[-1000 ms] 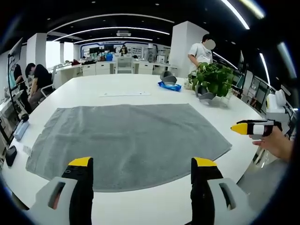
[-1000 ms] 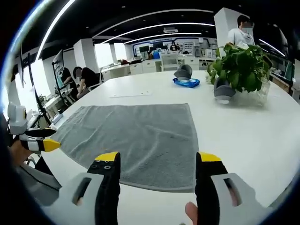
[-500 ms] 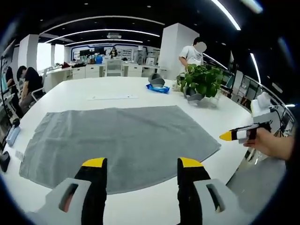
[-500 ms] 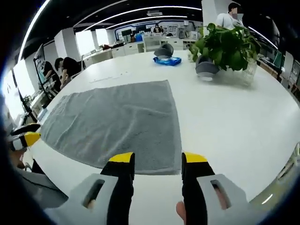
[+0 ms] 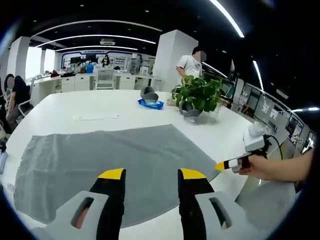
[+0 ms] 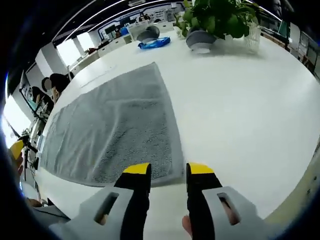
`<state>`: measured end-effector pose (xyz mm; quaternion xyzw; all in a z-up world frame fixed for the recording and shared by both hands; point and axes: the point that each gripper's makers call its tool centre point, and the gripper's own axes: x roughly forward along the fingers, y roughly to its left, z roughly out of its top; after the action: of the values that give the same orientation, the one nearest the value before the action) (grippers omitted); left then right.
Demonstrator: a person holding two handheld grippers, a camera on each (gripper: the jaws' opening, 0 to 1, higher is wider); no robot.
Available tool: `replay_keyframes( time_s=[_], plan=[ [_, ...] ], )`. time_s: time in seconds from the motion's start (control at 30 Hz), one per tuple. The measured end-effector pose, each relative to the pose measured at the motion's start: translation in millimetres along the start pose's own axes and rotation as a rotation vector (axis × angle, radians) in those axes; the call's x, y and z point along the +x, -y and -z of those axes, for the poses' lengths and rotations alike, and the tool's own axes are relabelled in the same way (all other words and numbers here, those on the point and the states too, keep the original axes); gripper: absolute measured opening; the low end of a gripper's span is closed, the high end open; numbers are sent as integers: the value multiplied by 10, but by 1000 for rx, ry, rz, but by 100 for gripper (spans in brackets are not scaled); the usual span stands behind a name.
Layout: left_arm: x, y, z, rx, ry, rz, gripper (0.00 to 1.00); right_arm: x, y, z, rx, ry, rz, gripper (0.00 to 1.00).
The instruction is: Fold the towel on the table until its edges align and the towel forms a compact rectangular stack.
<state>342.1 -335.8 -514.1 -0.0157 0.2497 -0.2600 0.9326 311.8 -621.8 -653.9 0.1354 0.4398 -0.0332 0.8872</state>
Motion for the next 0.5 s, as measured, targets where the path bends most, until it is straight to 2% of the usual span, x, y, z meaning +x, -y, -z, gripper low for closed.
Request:
replay_keyframes(
  time_s=[0.2, 0.5],
  plan=[
    [211, 49, -210, 66, 3, 36, 42, 23, 1, 29, 12, -2, 8, 21],
    [639, 220, -550, 150, 11, 91, 41, 37, 77, 43, -52, -18, 64, 7]
  ],
)
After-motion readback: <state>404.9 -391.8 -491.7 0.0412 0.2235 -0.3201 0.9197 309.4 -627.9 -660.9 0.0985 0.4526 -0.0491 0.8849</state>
